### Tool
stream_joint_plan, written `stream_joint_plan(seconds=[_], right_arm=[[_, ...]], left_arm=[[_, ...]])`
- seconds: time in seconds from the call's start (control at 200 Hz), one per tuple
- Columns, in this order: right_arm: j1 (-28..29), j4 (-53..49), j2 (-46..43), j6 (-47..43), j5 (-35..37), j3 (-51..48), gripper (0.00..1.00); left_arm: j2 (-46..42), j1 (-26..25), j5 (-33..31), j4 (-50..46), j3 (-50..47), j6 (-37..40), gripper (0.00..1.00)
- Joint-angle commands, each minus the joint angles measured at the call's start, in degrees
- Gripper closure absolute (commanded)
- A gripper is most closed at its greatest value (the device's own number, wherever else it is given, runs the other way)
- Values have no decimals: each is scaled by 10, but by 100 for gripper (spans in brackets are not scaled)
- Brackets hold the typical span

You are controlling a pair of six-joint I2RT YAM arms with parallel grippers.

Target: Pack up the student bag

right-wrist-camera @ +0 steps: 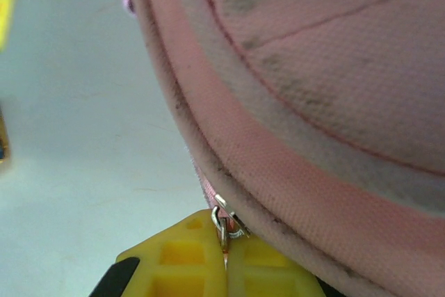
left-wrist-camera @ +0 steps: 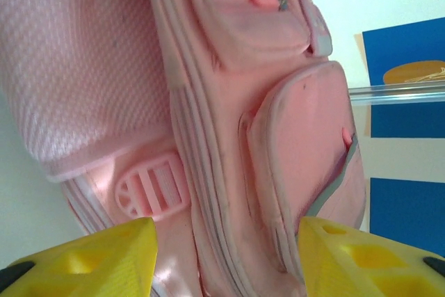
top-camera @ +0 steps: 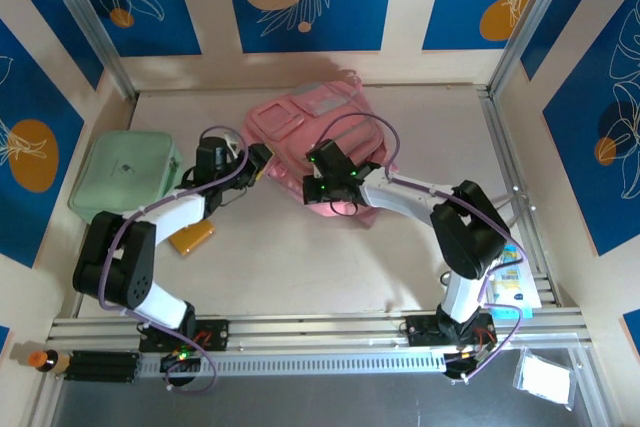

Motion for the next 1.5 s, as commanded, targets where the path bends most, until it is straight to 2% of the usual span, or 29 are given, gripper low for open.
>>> stream_joint_plan(seconds=[0.0, 0.215, 0.355, 0.51, 0.62, 0.715, 0.965, 1.205, 1.36, 1.495], right_arm=[[10, 31, 9, -13, -37, 38, 100], [13, 36, 13, -11, -46, 46, 100], [13, 30, 11, -14, -49, 48, 100], [14, 27, 10, -15, -53, 48, 100], [14, 26, 9, -11, -52, 48, 100], [14, 25, 7, -9, -48, 47, 100], [11, 5, -8, -18, 3, 32, 100], [-40, 0, -75, -73, 9, -56, 100], [-76, -10, -116, -100, 25, -94, 100], [-97, -29, -106, -107, 30, -83, 100]], left_arm=[[2, -19, 26, -3, -6, -22, 46], [38, -37, 25, 25, 5, -48, 55], [55, -40, 24, 29, 14, -46, 56], [91, -45, 64, 69, 43, -53, 54], [108, -51, 64, 67, 58, -51, 57], [112, -52, 58, 67, 59, -51, 61], [105, -49, 34, 39, 60, -39, 82], [115, -35, 51, 54, 68, -41, 94], [113, -29, 60, 55, 67, -32, 96], [113, -28, 66, 54, 68, -27, 96]])
